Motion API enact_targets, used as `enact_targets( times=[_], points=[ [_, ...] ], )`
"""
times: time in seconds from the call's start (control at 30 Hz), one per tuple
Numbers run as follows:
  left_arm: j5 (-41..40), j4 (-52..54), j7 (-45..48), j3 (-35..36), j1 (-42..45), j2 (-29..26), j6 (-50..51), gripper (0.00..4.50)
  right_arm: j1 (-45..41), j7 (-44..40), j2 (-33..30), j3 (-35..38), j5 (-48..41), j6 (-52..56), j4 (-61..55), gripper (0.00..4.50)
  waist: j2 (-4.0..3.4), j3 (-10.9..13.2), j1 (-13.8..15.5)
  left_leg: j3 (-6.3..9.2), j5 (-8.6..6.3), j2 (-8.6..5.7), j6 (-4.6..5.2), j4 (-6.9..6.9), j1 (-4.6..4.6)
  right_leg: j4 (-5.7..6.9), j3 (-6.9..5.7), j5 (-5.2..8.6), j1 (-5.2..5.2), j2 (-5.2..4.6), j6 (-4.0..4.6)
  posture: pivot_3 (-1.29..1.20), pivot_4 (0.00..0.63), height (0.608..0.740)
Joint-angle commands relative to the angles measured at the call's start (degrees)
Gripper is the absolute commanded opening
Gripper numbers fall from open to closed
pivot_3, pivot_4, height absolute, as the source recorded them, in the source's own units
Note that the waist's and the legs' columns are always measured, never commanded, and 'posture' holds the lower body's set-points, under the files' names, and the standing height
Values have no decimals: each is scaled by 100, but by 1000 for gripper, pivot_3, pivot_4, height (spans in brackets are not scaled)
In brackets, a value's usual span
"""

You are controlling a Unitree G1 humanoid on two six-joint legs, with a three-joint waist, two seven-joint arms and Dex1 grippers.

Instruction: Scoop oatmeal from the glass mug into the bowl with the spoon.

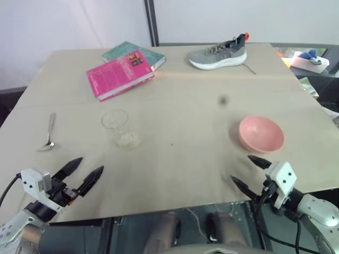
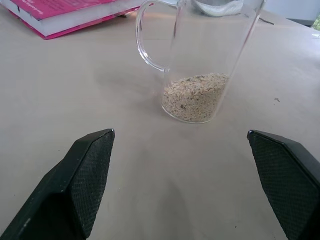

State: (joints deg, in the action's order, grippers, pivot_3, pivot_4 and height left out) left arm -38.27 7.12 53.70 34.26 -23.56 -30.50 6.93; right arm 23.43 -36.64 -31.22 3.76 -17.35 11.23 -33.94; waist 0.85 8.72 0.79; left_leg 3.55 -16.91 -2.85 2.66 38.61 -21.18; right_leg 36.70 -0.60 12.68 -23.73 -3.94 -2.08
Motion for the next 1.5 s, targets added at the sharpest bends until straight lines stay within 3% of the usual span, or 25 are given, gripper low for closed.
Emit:
enact_targets(
  times=[0.03,0.27,0.53,0.73,1.03,1.17,1.37,1.5],
  points=[
    [-112,56,-177,209,95,-29,17,4456,-63,-18,57,24,-121,-99,-214,4500,0,0,0,0,0,0,0,0,0,0,0,0,0,0,0,0,150,740],
    [-464,-79,-1419,412,752,-133,1080,4456,-768,-351,98,-308,-209,-406,-163,4500,1,1,-6,1,0,1,1,0,22,2,-1,-8,13,4,-17,0,150,740],
    [-113,-541,-2880,572,1964,-578,1653,4456,-2461,-1320,-259,-100,-2010,29,-521,4500,0,6,1,3,1,2,-1,0,28,5,0,-11,15,9,-16,0,150,740],
    [361,-1052,-4052,258,2896,-1359,3044,4456,-2978,-1723,-731,175,-3107,398,-768,4500,11,7,-4,12,9,-6,-17,-12,22,3,-3,-11,12,6,-15,0,150,740],
    [887,-1547,-4758,-101,4132,-1647,4005,4456,-3087,-1336,-746,286,-3387,551,-1104,4500,13,8,0,9,12,-9,-25,-21,16,0,-2,-11,4,-2,-16,0,150,740],
    [1540,-1932,-5192,-695,4738,-1910,4628,4456,-3014,-1307,-728,271,-3285,526,-1082,4500,15,9,4,9,12,-11,-26,-21,15,2,-1,-11,1,-4,-16,0,150,740],
    [1832,-3511,-4872,-758,5522,-2265,4578,4456,-3017,-1240,-723,298,-3177,534,-999,4500,17,10,-33,3,12,-12,-27,-22,10,6,3,-12,-9,-1,-17,0,150,740],
    [2065,-5049,-4412,-936,6084,-2476,3931,4456,-3062,-1140,-695,221,-3103,576,-1022,4500,18,10,-8,4,13,-12,-27,-23,7,6,-1,-11,-11,-2,-16,0,150,740]
  ],
)
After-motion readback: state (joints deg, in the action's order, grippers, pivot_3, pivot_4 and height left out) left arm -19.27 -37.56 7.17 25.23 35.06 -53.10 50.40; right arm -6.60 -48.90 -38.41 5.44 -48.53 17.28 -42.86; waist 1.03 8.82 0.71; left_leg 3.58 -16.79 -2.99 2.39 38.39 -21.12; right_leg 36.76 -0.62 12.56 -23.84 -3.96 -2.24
